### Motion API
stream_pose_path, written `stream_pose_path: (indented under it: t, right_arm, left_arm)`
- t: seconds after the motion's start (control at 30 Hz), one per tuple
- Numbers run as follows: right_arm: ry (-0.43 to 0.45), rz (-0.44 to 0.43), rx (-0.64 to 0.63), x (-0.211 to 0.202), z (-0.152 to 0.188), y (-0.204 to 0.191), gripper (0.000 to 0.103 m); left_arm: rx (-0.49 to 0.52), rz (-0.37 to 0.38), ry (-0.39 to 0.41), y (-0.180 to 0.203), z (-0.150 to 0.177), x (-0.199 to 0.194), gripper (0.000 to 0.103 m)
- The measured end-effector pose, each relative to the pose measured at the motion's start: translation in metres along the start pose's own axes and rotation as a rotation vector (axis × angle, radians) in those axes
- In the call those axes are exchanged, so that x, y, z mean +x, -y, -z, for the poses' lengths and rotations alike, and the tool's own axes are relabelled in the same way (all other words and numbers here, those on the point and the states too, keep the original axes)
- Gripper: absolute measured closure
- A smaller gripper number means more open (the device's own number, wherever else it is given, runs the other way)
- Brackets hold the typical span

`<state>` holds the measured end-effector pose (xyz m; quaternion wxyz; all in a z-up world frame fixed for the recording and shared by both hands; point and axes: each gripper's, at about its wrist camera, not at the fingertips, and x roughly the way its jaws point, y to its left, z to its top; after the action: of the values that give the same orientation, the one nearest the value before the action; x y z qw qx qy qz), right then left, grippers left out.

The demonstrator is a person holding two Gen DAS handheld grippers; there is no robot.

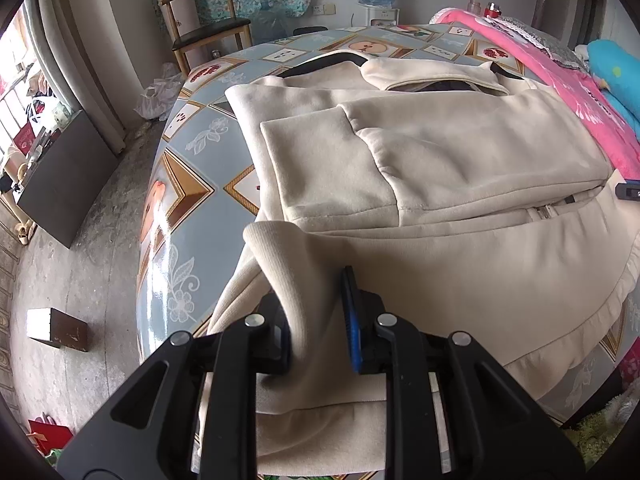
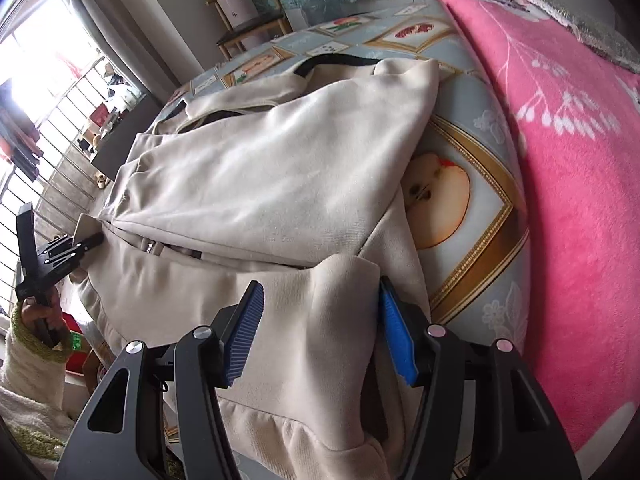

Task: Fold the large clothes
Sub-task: 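Grasp the jacket hem edge with the right tool while the left tool holds its hem, then lift the jacket hem with both tools and raise it off the table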

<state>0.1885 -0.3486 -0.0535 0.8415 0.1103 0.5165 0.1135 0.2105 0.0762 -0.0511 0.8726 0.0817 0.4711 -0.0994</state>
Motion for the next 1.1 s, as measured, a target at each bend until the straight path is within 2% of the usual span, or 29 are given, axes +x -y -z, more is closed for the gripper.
stream_pose_path:
  t: [0.2,0.23,0.37,0.47,0.53,0.6,0.7,0.8,0.83,1.1]
  right_arm:
    - [-0.067,-0.052,0.001,-0.010,0.013,0.001,0.048]
    - [-0.079,-0.051,-0.009,-0.010,0.016,-0.001,0.053]
    - [-0.095,-0.001,-0.022,-0.001,0.015,-0.004,0.062]
    - [-0.082,0.050,-0.012,0.002,0.010,-0.007,0.075]
    - [-0.070,0.091,-0.029,-0.003,0.012,-0.013,0.090]
    - [-0.047,0.130,-0.068,-0.013,0.017,-0.026,0.095]
    - [0.008,0.199,-0.129,-0.030,0.026,-0.049,0.096]
    - [0.065,0.230,-0.137,-0.048,0.031,-0.063,0.097]
    - [0.085,0.240,-0.133,-0.055,0.033,-0.065,0.097]
    - [0.181,0.272,-0.081,-0.101,0.057,-0.079,0.097]
  left_arm:
    - [-0.016,0.023,0.001,-0.004,0.000,0.001,0.083]
    - [-0.018,0.027,0.002,-0.005,0.000,0.001,0.083]
    - [-0.031,0.047,0.002,-0.009,0.000,0.001,0.083]
    - [-0.043,0.055,0.002,-0.011,0.001,0.001,0.083]
    - [-0.049,0.055,0.000,-0.010,0.000,0.001,0.083]
    - [-0.050,0.050,-0.002,-0.010,0.000,0.001,0.083]
    - [-0.039,0.029,0.000,-0.007,0.000,-0.001,0.083]
    - [-0.008,-0.002,0.021,-0.001,0.002,-0.011,0.092]
    - [-0.005,-0.003,0.032,-0.001,0.003,-0.017,0.095]
    - [0.018,0.003,0.139,-0.007,0.024,-0.091,0.095]
